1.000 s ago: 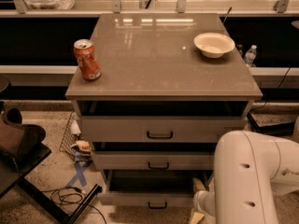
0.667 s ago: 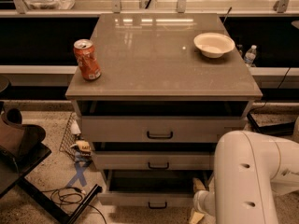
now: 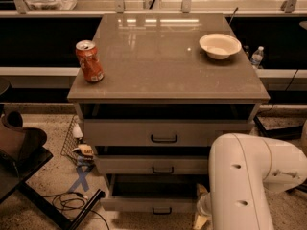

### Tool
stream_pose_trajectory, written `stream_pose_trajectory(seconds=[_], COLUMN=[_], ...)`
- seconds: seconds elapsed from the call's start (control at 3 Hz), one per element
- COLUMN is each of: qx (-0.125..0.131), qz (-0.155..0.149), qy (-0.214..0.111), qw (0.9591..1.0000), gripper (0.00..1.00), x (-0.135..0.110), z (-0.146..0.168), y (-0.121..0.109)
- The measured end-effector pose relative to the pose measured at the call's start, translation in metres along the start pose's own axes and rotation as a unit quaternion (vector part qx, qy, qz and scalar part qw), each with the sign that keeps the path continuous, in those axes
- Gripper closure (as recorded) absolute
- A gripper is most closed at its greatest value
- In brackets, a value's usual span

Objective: Open bottom drawer

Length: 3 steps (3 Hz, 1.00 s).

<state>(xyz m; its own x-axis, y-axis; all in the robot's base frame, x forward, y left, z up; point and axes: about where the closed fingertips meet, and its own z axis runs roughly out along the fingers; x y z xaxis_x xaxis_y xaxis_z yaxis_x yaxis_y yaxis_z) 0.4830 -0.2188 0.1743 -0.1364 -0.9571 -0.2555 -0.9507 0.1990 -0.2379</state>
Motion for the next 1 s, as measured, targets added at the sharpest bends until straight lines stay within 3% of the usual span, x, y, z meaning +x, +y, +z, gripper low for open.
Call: stream_pose_trajectory(seconds=[0.33, 1.0], qx=[-0.001, -0.036], qz=[0.0, 0.01], qy=[-0.006, -0.011], qw=[1.0, 0.9993], gripper=[0.0, 0.41], x=[0.0, 0.013], z=[0.001, 0.014], y=[0.001, 0.054])
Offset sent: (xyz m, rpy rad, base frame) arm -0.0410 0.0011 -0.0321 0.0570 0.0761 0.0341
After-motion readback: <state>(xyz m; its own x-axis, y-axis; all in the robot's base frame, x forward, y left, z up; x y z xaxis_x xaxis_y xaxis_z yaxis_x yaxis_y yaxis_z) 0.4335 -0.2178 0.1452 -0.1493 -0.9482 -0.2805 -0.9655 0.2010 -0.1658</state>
